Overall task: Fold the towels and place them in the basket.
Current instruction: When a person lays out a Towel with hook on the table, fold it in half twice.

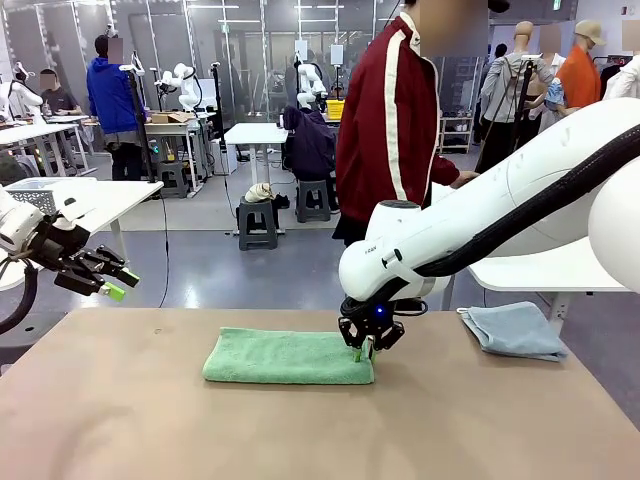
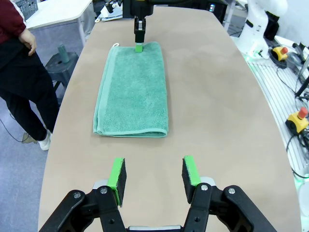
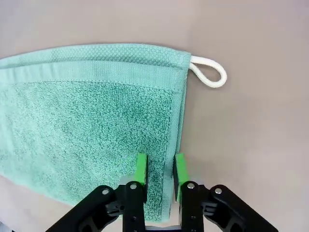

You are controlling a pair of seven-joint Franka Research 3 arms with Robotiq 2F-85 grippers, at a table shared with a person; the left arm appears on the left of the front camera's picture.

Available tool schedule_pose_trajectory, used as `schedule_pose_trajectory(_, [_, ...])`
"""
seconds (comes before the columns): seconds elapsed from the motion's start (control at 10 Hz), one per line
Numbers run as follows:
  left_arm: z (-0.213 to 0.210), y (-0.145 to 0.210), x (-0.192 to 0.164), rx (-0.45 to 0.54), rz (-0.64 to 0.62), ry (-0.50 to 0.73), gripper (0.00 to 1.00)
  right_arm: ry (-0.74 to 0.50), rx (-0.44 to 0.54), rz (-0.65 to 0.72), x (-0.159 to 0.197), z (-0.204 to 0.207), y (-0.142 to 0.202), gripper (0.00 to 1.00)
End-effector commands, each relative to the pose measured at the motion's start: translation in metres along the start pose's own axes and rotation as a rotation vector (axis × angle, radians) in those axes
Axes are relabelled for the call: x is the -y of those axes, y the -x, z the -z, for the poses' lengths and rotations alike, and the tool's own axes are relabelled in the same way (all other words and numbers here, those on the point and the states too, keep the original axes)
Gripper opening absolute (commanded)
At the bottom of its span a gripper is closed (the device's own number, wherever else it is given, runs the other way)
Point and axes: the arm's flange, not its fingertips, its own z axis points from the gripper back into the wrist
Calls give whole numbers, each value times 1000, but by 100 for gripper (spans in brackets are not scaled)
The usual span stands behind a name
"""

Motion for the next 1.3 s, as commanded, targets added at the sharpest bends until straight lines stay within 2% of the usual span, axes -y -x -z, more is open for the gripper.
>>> schedule_pose_trajectory(0.0, [0, 0, 0, -5, 3, 6, 61, -1, 30, -12, 5, 1, 2, 29])
schedule_pose_trajectory(0.6, [0, 0, 0, -5, 3, 6, 61, 33, 53, -15, 7, 0, 4, 29])
schedule_pose_trajectory(1.2, [0, 0, 0, -5, 3, 6, 61, 32, 28, -39, 5, 10, 2, 29])
